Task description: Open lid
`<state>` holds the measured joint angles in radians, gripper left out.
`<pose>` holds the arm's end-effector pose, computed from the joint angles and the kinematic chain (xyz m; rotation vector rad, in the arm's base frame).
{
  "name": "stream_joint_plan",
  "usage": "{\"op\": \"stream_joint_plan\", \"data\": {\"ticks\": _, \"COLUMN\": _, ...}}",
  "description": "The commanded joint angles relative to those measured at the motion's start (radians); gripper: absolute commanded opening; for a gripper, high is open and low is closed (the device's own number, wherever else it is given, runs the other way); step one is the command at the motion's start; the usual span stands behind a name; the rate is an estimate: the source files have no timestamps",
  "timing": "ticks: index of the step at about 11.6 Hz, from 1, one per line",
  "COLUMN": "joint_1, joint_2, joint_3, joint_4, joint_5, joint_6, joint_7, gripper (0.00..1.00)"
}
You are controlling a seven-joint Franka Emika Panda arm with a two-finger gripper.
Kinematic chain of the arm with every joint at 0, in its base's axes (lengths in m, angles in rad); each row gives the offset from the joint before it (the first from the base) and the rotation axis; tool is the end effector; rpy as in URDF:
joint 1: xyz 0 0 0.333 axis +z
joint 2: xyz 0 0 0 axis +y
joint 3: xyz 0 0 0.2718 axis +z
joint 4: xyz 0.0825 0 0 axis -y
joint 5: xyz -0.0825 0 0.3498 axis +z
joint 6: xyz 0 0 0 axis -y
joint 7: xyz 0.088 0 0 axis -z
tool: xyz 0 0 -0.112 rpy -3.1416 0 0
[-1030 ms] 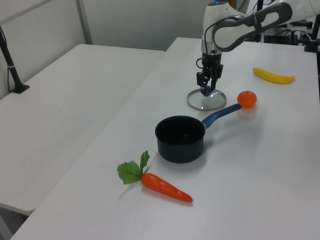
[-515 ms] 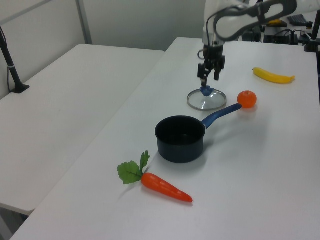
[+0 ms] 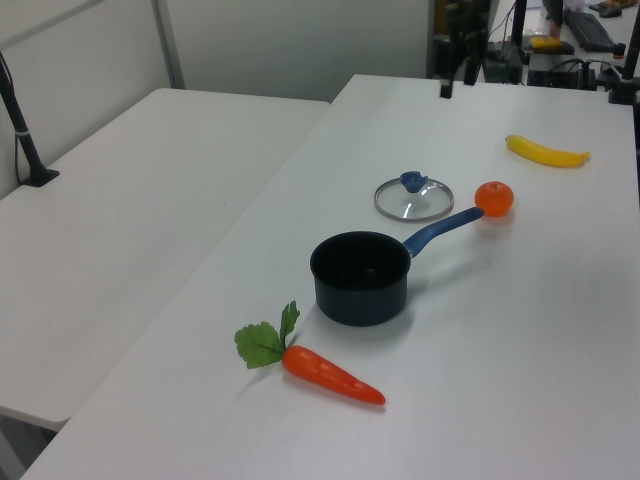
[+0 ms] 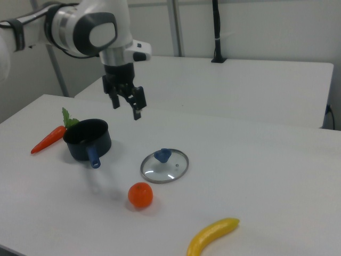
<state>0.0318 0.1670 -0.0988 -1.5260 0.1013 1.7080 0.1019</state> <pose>0.5730 -0.0246 0.5167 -3.0448 0.2755 -0.0220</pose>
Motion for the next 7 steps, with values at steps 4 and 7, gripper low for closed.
{"op": "stream_joint_plan", "data": {"ticks": 4, "joint_1": 0.008, "joint_2": -0.159, "joint_3": 0.008, "joint_4": -0.108, "joint_5": -0.018, "joint_6": -0.114, "joint_7": -0.054, "gripper": 1.0}}
{"op": "stream_joint_plan", "data": {"ticks": 7, "joint_1": 0.008, "joint_2": -0.155, "joint_3": 0.001, "joint_4": -0.102, "joint_5": -0.018, "joint_6": -0.105, "joint_7": -0.079, "gripper": 1.0}}
